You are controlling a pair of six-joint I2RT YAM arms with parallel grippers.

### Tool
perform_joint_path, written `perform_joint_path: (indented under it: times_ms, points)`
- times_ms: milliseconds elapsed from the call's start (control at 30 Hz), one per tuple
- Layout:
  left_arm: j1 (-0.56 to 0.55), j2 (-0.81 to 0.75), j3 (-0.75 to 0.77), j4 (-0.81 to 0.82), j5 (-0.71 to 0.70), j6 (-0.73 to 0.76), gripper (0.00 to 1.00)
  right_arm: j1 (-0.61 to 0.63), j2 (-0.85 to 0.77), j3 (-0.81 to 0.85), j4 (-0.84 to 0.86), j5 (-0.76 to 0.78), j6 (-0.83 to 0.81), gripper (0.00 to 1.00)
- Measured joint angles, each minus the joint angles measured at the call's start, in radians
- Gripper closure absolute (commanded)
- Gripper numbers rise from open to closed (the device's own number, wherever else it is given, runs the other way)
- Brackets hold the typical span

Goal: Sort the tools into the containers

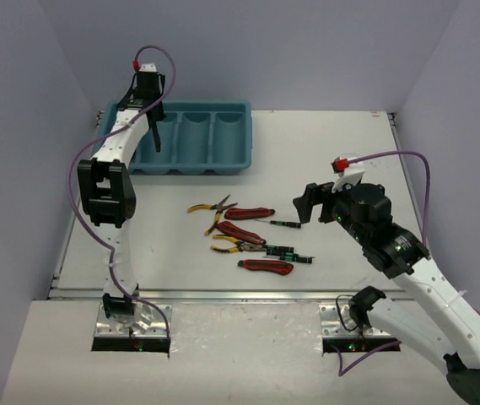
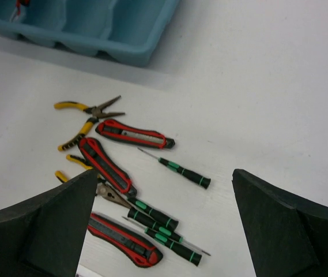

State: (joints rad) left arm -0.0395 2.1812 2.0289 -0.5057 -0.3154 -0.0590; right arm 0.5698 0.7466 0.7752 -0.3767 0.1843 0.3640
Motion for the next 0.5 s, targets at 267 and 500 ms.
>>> perform_joint_path:
  times_ms: [267,500]
  points:
    - [0.025,0.064,0.000,0.007,0.091,0.046,0.00,0.000,0.086,-0.014,-0.019,-0.100,-0.008,0.01]
    - [0.025,-0.047,-0.027,0.007,0.124,-0.043,0.00,0.000,0.255,-0.010,0.008,-0.250,-0.053,0.12]
